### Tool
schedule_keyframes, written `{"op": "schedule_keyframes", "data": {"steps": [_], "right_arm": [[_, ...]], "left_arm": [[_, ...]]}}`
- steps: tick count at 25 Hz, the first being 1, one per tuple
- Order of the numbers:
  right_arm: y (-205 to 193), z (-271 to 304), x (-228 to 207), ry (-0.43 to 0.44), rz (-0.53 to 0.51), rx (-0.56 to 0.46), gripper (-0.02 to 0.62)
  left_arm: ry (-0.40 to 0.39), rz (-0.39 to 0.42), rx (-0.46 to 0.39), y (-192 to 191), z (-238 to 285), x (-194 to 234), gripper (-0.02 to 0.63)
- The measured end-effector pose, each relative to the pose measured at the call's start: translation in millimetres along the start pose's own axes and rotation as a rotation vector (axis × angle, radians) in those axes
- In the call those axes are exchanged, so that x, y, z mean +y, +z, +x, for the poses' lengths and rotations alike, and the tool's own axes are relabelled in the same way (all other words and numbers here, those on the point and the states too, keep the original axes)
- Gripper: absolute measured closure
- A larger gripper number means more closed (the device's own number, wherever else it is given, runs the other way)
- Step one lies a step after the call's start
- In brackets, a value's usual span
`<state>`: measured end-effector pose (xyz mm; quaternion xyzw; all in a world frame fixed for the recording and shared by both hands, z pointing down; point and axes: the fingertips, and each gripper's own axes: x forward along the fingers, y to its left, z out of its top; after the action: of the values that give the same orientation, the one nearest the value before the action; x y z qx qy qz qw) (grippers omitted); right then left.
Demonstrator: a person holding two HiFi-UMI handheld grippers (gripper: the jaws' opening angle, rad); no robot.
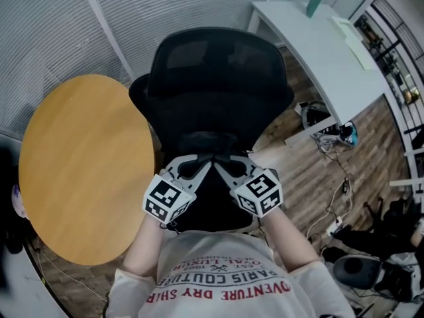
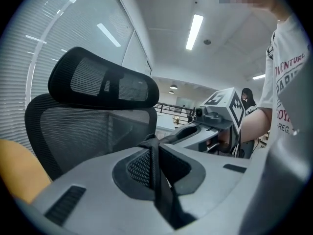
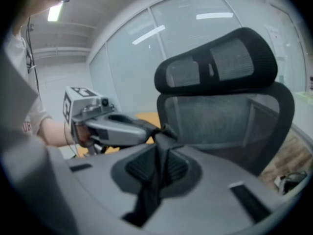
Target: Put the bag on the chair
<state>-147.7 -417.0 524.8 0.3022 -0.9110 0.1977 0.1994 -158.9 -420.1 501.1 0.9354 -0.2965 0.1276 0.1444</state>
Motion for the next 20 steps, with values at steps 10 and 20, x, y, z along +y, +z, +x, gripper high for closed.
{"op": "schedule_keyframes", "data": {"steps": [10, 20], "right_arm": [[-20.1, 5.1, -24.4, -0.018, 0.047, 0.043, 0.549], [-68.4, 31.4, -33.6, -0.039, 0.07, 0.168, 0.549]], "left_arm": [[-0.047, -0.076, 0.029, -19.4, 22.6, 7.5, 0.554], [-0.051, -0.251, 0.076, -74.1, 40.5, 14.3, 0.551]]}}
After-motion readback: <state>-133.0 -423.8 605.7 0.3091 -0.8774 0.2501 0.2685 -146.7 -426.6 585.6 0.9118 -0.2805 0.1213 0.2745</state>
